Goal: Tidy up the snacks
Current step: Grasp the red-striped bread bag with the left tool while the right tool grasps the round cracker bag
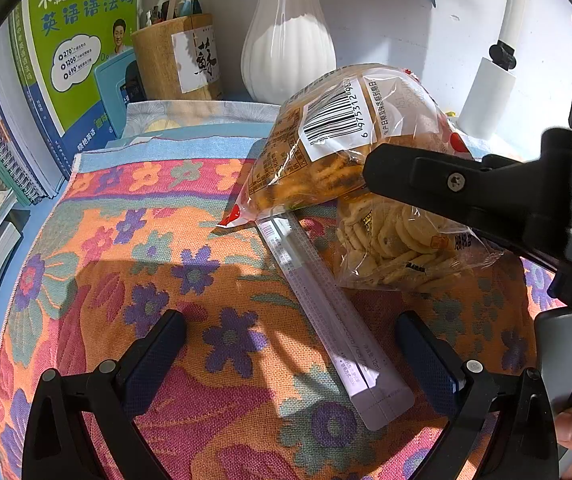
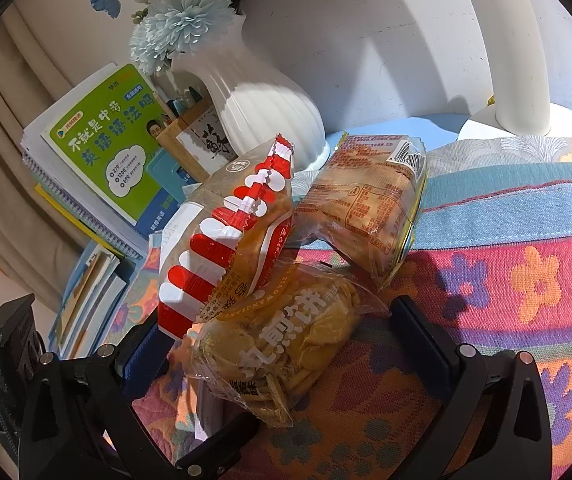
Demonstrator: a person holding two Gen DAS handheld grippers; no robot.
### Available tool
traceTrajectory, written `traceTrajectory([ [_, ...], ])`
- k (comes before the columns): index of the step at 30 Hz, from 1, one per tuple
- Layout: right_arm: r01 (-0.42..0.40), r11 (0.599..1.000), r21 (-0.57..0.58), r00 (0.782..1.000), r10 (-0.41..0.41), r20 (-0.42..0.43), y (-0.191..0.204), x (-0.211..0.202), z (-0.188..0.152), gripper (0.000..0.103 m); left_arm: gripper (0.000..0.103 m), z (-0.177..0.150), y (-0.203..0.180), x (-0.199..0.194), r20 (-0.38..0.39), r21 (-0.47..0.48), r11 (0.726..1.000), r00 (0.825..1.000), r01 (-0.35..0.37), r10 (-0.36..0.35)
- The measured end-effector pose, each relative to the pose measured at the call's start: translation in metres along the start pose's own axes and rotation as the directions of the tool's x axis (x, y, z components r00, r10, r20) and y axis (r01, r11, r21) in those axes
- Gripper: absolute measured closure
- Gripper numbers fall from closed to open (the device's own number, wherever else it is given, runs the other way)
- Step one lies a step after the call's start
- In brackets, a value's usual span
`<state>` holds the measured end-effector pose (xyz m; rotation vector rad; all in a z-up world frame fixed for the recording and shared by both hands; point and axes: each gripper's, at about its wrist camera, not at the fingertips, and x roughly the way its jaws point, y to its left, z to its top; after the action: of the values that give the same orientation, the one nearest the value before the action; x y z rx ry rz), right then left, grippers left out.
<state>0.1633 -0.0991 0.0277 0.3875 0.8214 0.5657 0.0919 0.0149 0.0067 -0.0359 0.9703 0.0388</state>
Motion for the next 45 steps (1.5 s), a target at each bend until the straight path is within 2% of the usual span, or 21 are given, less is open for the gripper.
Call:
traceTrajectory([
  [5,-0.002,1.000,0.000,1.000,0.002,0.000,0.000,-0.002,-0.001,0.000,0.000,0.002,0.005,0.002,-0.001,0.004,1.000,1.000,0.005,-0.005],
  [8,0.020,1.000,-0.023,1.000,-0.020,-0.007,0.005,-0.002,-0.003,0.000,0.000,0.001,0.010,0.000,-0.003,0.010,1.000,1.000,-0.023,0.024],
  [15,0.122,0.986,-0.115,0.991,-0.128,-0.040,0.023,0.006,-0.006,0.000,0.000,0.001,0.066,0.000,-0.013,-0.157,0.979,0.991,-0.134,0.134],
  [19,0.212,0.955,-0.205,0.972,-0.229,-0.061,0.037,0.015,-0.010,0.000,0.000,0.001,0.066,0.000,-0.008,-0.155,0.977,0.989,-0.149,0.150],
  [21,0.258,0.921,-0.292,0.952,-0.294,-0.085,0.045,0.018,-0.015,0.000,0.000,0.000,0.063,0.001,-0.009,-0.148,0.977,0.988,-0.152,0.153],
  [23,0.289,0.912,-0.292,0.940,-0.328,-0.096,0.039,0.014,-0.012,0.002,0.000,-0.001,0.061,0.004,-0.006,-0.142,0.977,0.987,-0.157,0.158],
  [26,0.329,0.901,-0.284,0.920,-0.374,-0.120,0.018,-0.001,-0.006,0.003,0.000,-0.003,0.067,0.004,-0.006,-0.164,0.978,0.992,-0.127,0.127],
  [28,0.315,0.911,-0.265,0.925,-0.358,-0.132,0.004,-0.011,-0.003,0.003,0.000,-0.002,0.064,0.007,-0.006,-0.150,0.980,0.991,-0.131,0.131],
  [31,0.281,0.923,-0.263,0.935,-0.326,-0.143,-0.003,-0.020,-0.001,0.002,0.000,0.006,0.058,0.014,-0.004,-0.092,0.991,0.995,-0.100,0.100],
  [32,0.280,0.915,-0.290,0.932,-0.331,-0.145,-0.001,-0.019,-0.003,0.000,0.000,0.011,0.055,0.016,-0.003,-0.062,0.994,0.996,-0.089,0.089],
  [34,0.307,0.874,-0.376,0.920,-0.374,-0.120,0.009,-0.015,-0.013,0.000,0.000,0.018,0.053,0.021,-0.003,-0.021,0.998,0.998,-0.063,0.063],
  [35,0.335,0.836,-0.435,0.908,-0.410,-0.088,0.015,-0.010,-0.021,0.000,0.000,0.020,0.054,0.023,-0.005,-0.022,0.998,0.999,-0.050,0.050],
  [36,0.349,0.823,-0.447,0.904,-0.421,-0.070,0.019,-0.010,-0.022,0.000,0.000,0.022,0.056,0.026,-0.005,-0.028,0.999,0.999,-0.044,0.044],
  [39,0.334,0.843,-0.421,0.910,-0.405,-0.088,0.016,-0.009,-0.019,0.000,0.000,0.023,0.057,0.026,0.000,-0.031,0.999,0.999,-0.045,0.045],
  [45,0.345,0.842,-0.415,0.907,-0.412,-0.083,0.015,-0.010,-0.017,0.000,0.000,0.022,0.058,0.025,0.002,-0.032,0.998,0.999,-0.046,0.046],
])
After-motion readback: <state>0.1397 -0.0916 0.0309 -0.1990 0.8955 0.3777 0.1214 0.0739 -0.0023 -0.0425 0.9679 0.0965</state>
